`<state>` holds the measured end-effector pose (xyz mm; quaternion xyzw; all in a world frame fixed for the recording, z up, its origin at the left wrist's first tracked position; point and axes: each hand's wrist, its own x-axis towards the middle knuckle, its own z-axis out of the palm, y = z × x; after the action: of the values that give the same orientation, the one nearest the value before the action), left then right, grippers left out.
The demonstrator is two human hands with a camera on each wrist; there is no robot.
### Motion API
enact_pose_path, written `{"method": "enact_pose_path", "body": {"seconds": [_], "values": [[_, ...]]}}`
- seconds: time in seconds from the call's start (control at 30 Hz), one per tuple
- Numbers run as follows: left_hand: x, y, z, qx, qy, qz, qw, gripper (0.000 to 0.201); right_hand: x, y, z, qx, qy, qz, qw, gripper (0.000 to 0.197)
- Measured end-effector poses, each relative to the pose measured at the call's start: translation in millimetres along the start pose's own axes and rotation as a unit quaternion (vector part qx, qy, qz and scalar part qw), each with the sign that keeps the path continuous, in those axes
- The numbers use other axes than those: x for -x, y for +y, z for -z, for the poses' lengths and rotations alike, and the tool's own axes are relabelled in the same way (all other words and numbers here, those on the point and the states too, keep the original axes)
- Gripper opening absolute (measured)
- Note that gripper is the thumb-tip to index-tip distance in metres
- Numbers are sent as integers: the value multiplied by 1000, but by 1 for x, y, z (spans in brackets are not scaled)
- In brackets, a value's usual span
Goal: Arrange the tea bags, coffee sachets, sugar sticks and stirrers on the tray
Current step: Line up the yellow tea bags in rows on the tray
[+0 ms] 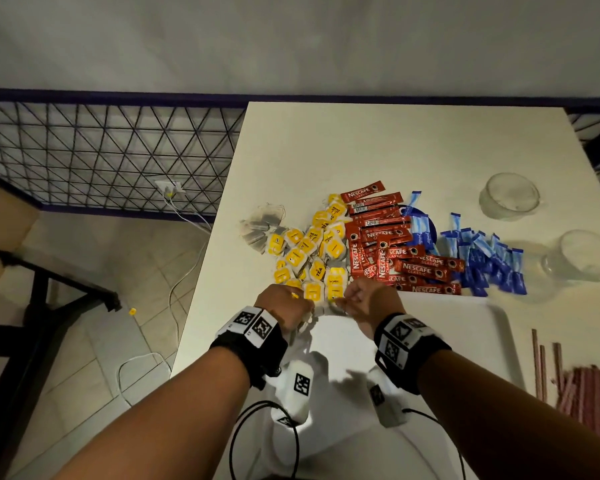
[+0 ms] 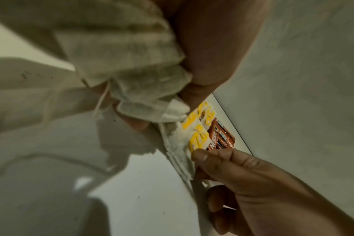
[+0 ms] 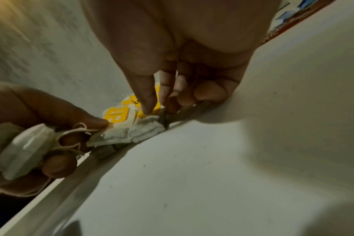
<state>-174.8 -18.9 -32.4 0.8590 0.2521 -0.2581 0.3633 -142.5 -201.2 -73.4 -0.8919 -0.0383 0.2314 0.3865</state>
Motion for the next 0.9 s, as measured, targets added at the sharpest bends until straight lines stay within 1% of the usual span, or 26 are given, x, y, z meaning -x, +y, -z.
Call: {"method": "enact_pose_path", "body": {"seconds": [0.07, 0.13, 0.23, 0.3, 0.33, 0.37, 0.4, 0.43, 0.47, 0.5, 0.53, 0.6, 0.63, 0.67, 0.73, 0.83, 0.9], "values": [[-1, 3, -1, -14, -17, 3, 1000, 29, -4, 1, -1, 5, -11, -10, 1000, 22], [0, 8, -1, -39, -27, 7, 999, 23, -9, 1, 2, 19, -41, -15, 999, 25], [2, 9, -1, -56, -13, 6, 998, 22, -14, -2, 7, 37, -79, -16, 996, 25], [6, 4, 0, -7, 18, 6, 1000, 23, -14, -2, 7, 38, -92, -20, 995, 27], [9, 0, 1, 39, 40, 3, 998, 21, -11, -3, 7, 38, -86, -23, 995, 27], [12, -5, 3, 91, 64, -10, 994, 18, -8, -5, 7, 30, -64, -23, 997, 26], [17, -9, 5, 159, 80, -25, 984, 15, -5, -8, 6, 17, -31, -20, 999, 25], [21, -13, 7, 239, 83, -35, 967, 11, 0, -14, 7, -4, 4, -8, 1000, 25], [26, -15, 9, 312, 78, -35, 946, 9, 5, -24, 8, -34, 18, 5, 999, 24], [30, -17, 11, 368, 73, -37, 926, 6, 9, -34, 8, -78, 1, 18, 997, 23], [33, -19, 13, 406, 69, -39, 910, 4, 14, -47, 8, -125, -44, 28, 991, 22], [36, -22, 13, 435, 68, -49, 896, 4, 21, -68, 3, -170, -140, 43, 974, 23], [37, -22, 13, 439, 67, -54, 894, 6, 23, -76, -1, -177, -165, 48, 969, 23], [38, -22, 14, 448, 66, -55, 890, 9, 25, -82, -3, -185, -173, 50, 966, 23], [41, -24, 17, 469, 68, -59, 878, 12, 28, -91, -7, -193, -162, 48, 967, 24], [44, -24, 18, 480, 67, -59, 872, 3, 30, -96, -5, -214, -130, 31, 968, 20], [47, -29, 19, 506, 79, -61, 857, 11, 30, -98, -5, -238, -107, 21, 965, 21]]}}
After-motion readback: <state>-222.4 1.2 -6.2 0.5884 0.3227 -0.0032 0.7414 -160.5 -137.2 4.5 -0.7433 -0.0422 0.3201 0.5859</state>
